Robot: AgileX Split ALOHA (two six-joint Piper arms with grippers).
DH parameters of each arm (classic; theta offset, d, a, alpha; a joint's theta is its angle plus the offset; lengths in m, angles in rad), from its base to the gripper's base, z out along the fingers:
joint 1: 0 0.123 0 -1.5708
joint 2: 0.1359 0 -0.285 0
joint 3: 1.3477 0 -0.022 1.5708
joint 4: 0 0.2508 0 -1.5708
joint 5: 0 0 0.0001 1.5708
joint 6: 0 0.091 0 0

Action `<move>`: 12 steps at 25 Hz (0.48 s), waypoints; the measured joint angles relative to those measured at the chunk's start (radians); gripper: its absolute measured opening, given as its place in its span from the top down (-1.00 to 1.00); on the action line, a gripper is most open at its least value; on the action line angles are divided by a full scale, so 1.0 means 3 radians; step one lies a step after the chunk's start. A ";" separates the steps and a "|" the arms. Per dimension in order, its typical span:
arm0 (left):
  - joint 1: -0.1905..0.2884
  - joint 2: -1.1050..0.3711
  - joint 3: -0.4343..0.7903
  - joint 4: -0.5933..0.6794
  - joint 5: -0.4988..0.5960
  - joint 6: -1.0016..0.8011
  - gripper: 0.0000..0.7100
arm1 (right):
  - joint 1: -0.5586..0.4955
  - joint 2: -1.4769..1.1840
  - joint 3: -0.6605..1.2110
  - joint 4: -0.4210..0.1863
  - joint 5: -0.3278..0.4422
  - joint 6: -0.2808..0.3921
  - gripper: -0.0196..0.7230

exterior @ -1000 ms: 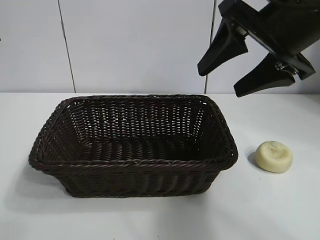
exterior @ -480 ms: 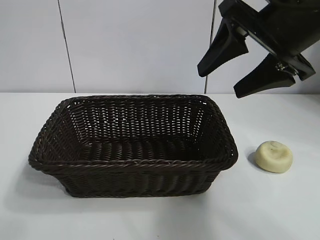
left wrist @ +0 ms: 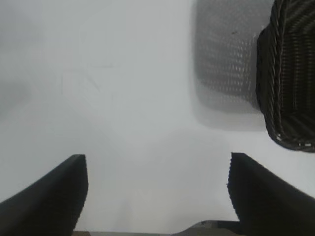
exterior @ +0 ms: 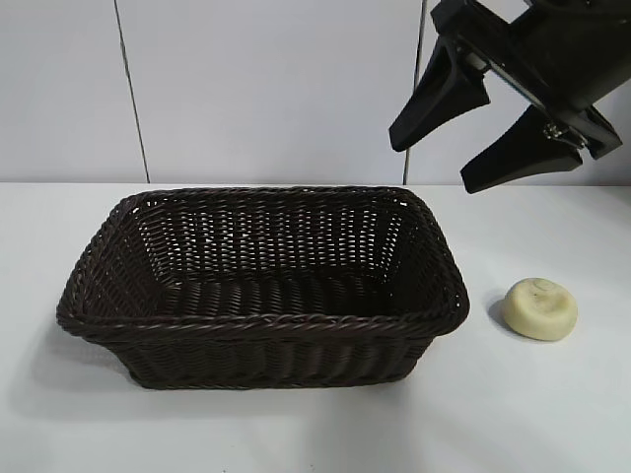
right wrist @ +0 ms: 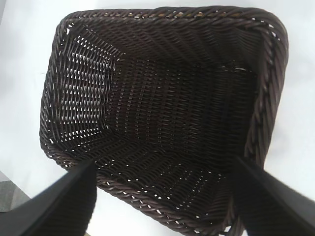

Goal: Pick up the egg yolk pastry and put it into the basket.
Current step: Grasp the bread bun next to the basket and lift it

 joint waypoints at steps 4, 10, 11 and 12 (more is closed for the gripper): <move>0.0000 -0.0643 0.0525 0.0000 -0.0041 0.0004 -0.61 | 0.0000 0.0000 0.0000 0.0000 0.0000 0.0000 -0.53; 0.0000 -0.1503 0.1247 0.0000 -0.0231 0.0005 -0.61 | 0.0000 0.0000 0.0000 0.0000 0.0000 0.0000 -0.53; 0.0000 -0.1629 0.1355 0.0000 -0.0279 0.0005 -0.61 | 0.0000 0.0000 0.0000 0.0000 0.0000 0.0000 -0.53; 0.0000 -0.1743 0.1436 0.0000 -0.0331 0.0008 -0.61 | 0.0000 0.0000 0.0000 0.0000 0.0000 0.0000 -0.53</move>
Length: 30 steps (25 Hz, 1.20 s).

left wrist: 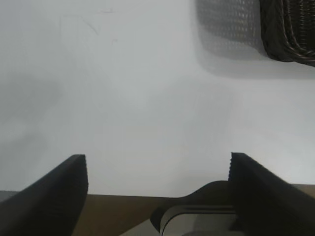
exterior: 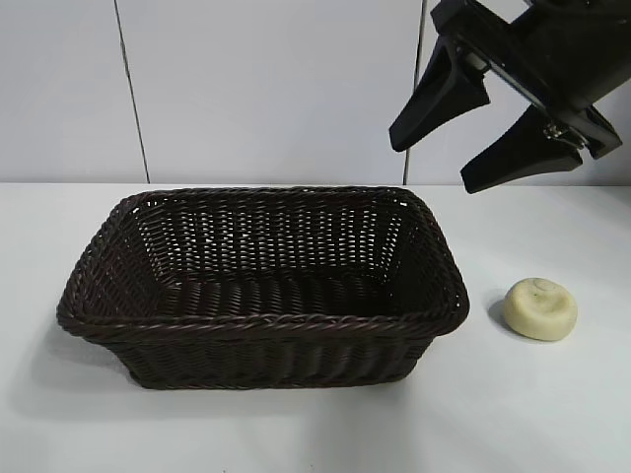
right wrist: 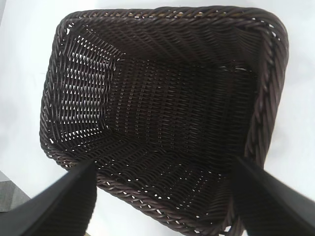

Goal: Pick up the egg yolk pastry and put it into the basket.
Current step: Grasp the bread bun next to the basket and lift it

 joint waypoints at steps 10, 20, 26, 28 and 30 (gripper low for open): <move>0.0000 -0.0406 0.0390 0.0049 -0.0107 0.0000 -0.61 | 0.0000 0.0000 0.0000 0.0000 0.0000 0.0000 -0.53; 0.0000 -0.0547 0.0390 0.0049 -0.0110 0.0000 -0.61 | 0.0000 0.0000 0.0000 0.0000 -0.0019 0.0000 -0.53; 0.0000 -0.1258 0.0390 0.0049 -0.0096 0.0000 -0.61 | 0.0000 0.0000 0.0000 0.0000 -0.0052 0.0000 -0.53; 0.0000 -0.1491 0.0390 0.0049 -0.0080 0.0000 -0.61 | 0.0000 0.0000 0.0000 0.0003 -0.0014 0.0007 -0.53; 0.0000 -0.1700 0.0390 0.0049 -0.0069 0.0000 -0.61 | 0.0000 0.0000 0.0000 0.0003 0.0041 0.0010 -0.53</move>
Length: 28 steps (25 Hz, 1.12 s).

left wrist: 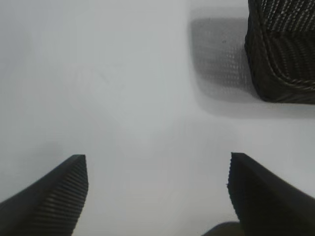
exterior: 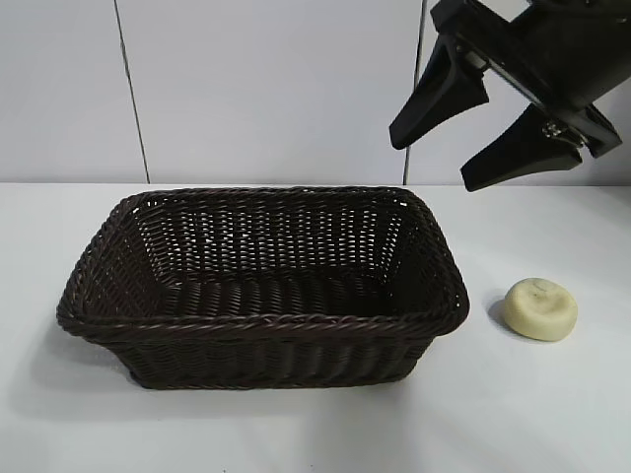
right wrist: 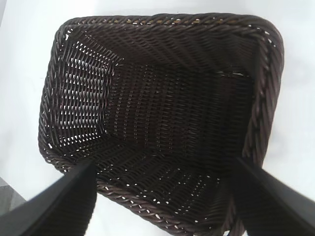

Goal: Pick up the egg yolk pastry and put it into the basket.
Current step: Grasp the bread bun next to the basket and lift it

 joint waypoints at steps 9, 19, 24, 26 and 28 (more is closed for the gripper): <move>0.0000 -0.0149 0.0000 0.0000 0.0020 0.0000 -0.61 | 0.0000 0.0118 -0.0339 -0.0840 0.0503 0.0645 -0.53; 0.0000 -0.0149 0.0000 0.0000 0.0020 0.0000 -0.61 | -0.0218 0.0268 -0.0569 -0.1853 0.0754 0.1211 -0.53; 0.0000 -0.0149 0.0000 0.0000 0.0020 0.0000 -0.61 | -0.0508 0.0380 -0.0568 -0.1895 0.0728 0.1211 -0.53; 0.0000 -0.0149 0.0000 0.0000 0.0020 0.0000 -0.61 | -0.0544 0.0434 -0.0568 -0.1895 0.0684 0.1208 -0.53; 0.0000 -0.0149 0.0000 0.0000 0.0020 0.0000 -0.61 | -0.0551 0.0500 -0.0568 -0.1899 0.0600 0.1202 -0.53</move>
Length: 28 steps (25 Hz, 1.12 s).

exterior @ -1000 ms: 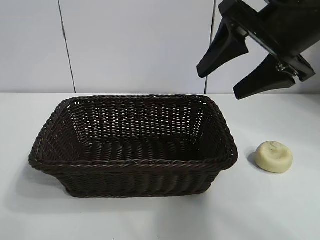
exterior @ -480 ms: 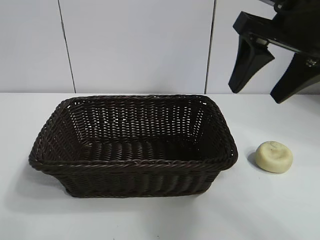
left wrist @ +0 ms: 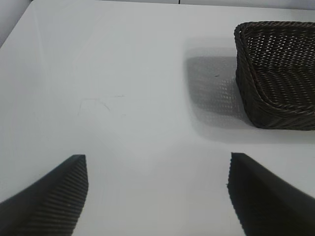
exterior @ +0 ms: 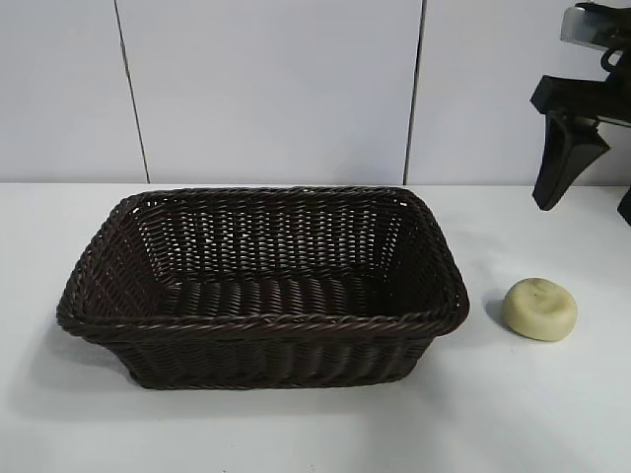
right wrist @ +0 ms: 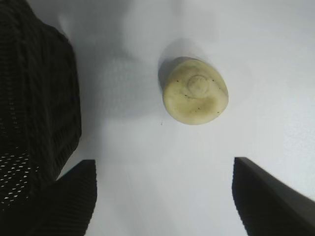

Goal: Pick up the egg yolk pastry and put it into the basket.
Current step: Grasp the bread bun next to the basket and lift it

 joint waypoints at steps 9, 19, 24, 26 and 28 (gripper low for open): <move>0.0000 0.0000 0.0000 0.0000 0.0000 0.0000 -0.61 | 0.0000 0.0516 -0.0008 -0.0052 -0.0306 0.0023 -0.53; 0.0000 0.0000 0.0000 0.0000 0.0000 0.0000 -0.61 | 0.0000 0.1018 -0.0012 -0.0206 -0.0544 0.0155 -0.53; 0.0000 0.0000 0.0000 0.0000 0.0000 0.0000 -0.61 | 0.0000 0.1031 -0.0012 -0.0309 -0.0552 0.0261 -0.12; 0.0000 0.0000 0.0000 0.0000 0.0000 0.0000 -0.61 | 0.0000 0.1031 -0.0012 -0.0317 -0.0552 0.0261 0.23; 0.0000 0.0000 0.0000 0.0000 0.0000 0.0000 -0.61 | 0.0000 0.1031 -0.0012 -0.0328 -0.0547 0.0261 0.51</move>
